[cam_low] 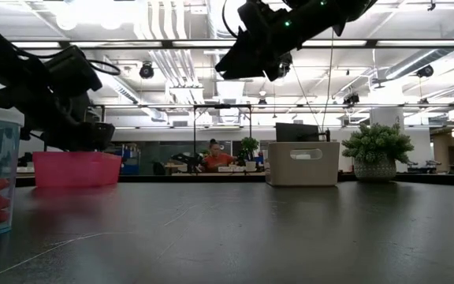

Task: Pick and place medicine bottles into bin by pill shape (circle, oval)
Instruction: Put pink tablet bottle into the red bin

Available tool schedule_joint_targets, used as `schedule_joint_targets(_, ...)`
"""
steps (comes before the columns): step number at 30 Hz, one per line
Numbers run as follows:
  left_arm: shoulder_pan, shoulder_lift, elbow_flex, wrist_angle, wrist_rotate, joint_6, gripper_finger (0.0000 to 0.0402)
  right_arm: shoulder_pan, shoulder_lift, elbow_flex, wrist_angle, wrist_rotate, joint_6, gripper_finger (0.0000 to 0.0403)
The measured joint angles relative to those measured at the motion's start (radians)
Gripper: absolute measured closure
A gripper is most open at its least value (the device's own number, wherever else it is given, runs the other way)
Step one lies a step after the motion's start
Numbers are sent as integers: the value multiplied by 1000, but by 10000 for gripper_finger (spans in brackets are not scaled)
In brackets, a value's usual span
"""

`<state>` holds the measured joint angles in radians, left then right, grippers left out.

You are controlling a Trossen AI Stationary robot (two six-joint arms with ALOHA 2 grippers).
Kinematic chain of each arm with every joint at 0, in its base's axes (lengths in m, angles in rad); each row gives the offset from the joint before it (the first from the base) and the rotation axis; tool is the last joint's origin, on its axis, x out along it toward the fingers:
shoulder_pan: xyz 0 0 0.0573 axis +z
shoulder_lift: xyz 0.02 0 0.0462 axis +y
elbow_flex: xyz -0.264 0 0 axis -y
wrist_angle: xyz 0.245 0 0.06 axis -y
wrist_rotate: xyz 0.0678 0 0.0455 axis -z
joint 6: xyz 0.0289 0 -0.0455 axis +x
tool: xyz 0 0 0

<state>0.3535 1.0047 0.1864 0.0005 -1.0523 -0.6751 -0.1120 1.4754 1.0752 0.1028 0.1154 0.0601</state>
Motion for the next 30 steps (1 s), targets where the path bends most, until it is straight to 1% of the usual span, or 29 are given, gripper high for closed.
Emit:
schedule_joint_targets(7, 1, 54, 0, 92, -1, -1, 304, 0, 0, 0, 7, 0, 0, 220)
schedule_joint_targets(13, 9, 97, 0, 207, -1, 0, 304, 0, 0, 0, 7, 0, -5, 220)
schedule_joint_targets(20, 29, 166, 0, 235, -1, -11, 303, 0, 0, 0, 7, 0, -8, 220)
schedule_joint_targets(25, 33, 212, 0, 236, -3, -95, 286, 0, 0, 0, 6, 0, -8, 220)
schedule_joint_targets(30, 34, 232, 0, 240, -10, -104, 263, 0, 0, 0, 6, 0, -8, 220)
